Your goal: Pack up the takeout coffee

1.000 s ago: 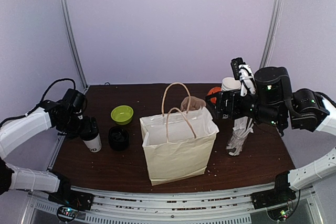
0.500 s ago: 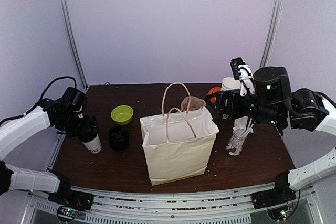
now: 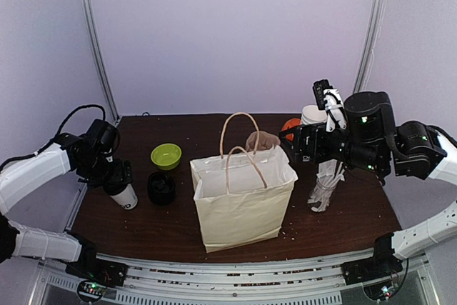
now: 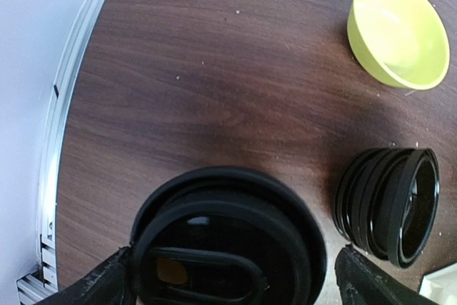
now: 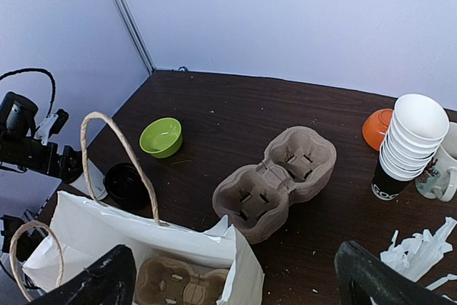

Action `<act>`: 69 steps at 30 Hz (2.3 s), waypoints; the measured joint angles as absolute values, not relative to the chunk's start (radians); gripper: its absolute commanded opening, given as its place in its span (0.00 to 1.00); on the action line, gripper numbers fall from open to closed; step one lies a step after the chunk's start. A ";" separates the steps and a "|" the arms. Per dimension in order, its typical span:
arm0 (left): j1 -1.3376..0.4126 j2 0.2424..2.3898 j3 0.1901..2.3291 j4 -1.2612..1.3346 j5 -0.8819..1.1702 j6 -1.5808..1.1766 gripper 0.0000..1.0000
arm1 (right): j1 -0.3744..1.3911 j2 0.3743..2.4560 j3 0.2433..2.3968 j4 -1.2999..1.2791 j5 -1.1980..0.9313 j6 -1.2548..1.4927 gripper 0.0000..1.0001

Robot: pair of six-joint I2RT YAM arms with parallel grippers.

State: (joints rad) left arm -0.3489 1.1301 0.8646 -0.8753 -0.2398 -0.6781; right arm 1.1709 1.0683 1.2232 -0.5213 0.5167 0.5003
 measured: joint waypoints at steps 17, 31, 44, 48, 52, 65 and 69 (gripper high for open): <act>-0.361 1.126 0.878 -0.922 -0.196 -0.683 0.98 | 1.166 1.067 1.212 -0.516 0.511 0.500 1.00; -0.367 1.185 0.864 -0.910 -0.202 -0.683 0.98 | 1.164 1.066 1.206 -0.516 0.511 0.499 1.00; -0.367 1.201 0.862 -0.885 -0.207 -0.667 0.65 | 1.158 1.066 1.206 -0.517 0.511 0.493 1.00; -0.367 1.184 0.862 -0.887 -0.204 -0.659 0.65 | 1.156 1.066 1.206 -0.517 0.511 0.492 1.00; -0.367 1.154 0.863 -0.891 -0.192 -0.654 0.64 | 1.155 1.066 1.206 -0.517 0.510 0.492 1.00; -0.475 1.066 1.158 -0.985 -0.160 -0.651 0.60 | 1.155 1.079 1.242 -0.525 0.508 0.467 1.00; -0.662 1.082 1.248 -1.025 -0.170 -0.693 0.59 | 1.155 1.087 1.268 -0.530 0.509 0.452 1.00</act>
